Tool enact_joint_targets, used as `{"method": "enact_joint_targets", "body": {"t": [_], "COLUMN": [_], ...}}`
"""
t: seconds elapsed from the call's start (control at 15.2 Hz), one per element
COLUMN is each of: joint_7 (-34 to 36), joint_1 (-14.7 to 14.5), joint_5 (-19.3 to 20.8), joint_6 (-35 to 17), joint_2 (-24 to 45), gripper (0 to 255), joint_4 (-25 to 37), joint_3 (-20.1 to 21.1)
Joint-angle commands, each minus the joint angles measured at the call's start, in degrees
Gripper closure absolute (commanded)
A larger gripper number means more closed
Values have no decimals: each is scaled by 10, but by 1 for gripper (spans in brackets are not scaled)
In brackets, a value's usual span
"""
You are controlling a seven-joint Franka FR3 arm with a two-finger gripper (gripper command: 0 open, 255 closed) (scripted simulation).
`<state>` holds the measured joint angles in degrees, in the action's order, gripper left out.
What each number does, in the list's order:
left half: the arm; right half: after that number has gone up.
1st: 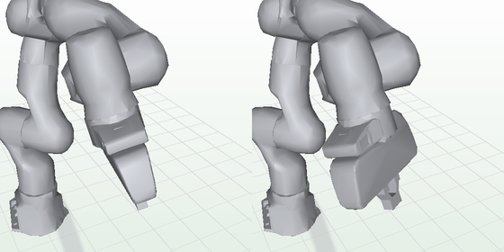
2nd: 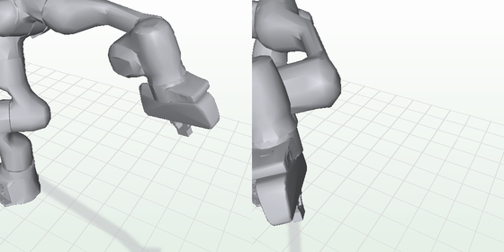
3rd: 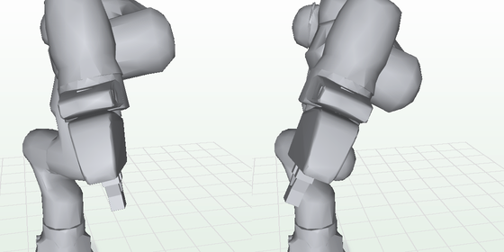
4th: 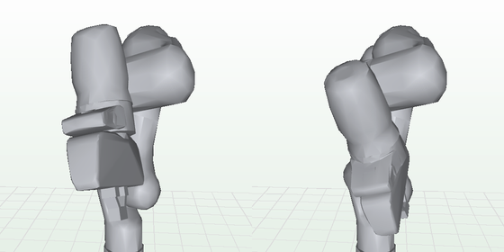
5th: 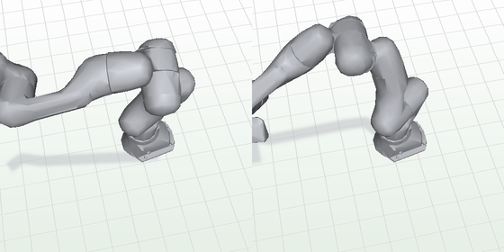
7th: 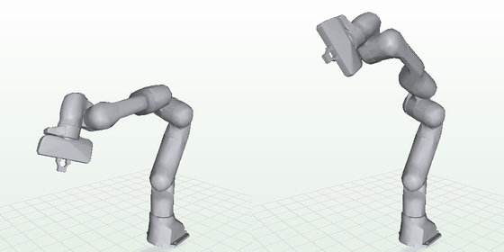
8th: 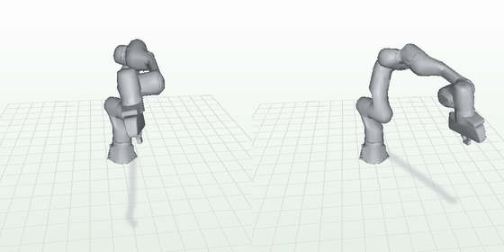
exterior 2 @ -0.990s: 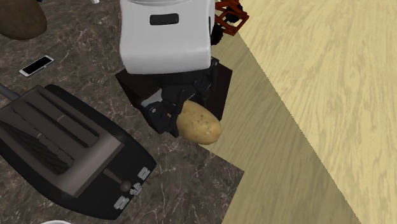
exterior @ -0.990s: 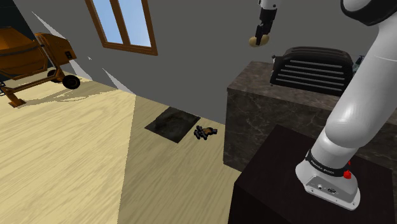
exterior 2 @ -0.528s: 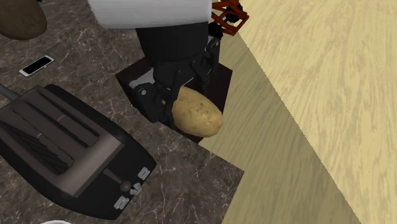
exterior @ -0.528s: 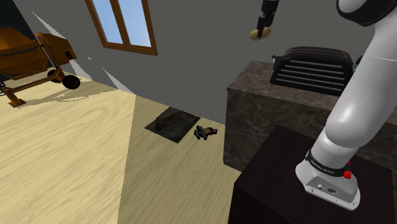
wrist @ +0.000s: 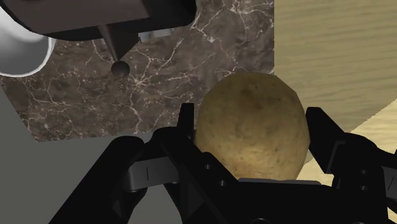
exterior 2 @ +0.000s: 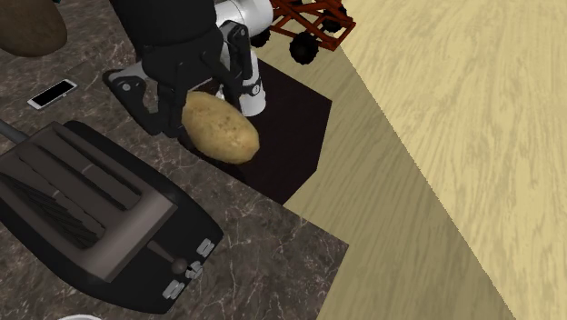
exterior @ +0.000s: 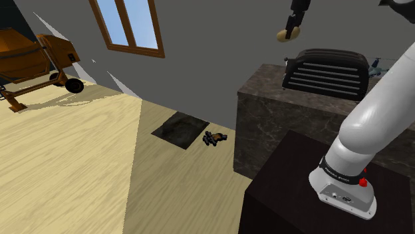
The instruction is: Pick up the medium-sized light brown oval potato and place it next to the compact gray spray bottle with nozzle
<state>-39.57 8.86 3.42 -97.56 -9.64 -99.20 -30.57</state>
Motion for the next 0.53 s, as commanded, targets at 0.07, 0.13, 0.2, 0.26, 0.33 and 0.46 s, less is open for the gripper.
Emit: {"method": "enact_joint_targets", "body": {"t": [0.07, 0.13, 0.2, 0.26, 0.33, 0.46], "joint_7": [-20, -26, -33, -40, -47, -62], "joint_1": [13, 18, 23, 29, 34, 45], "joint_5": [20, 27, 34, 41, 48, 61], "joint_6": [5, 6, 8, 9, 11, 15], "joint_2": [-40, -54, -68, -81, -94, -118], "gripper": [255, 255, 255, 255, 255, 255], "joint_4": [-29, -40, -50, -60, -69, -85], "joint_3": [-10, -13, -16, -19, -22, -30]}}
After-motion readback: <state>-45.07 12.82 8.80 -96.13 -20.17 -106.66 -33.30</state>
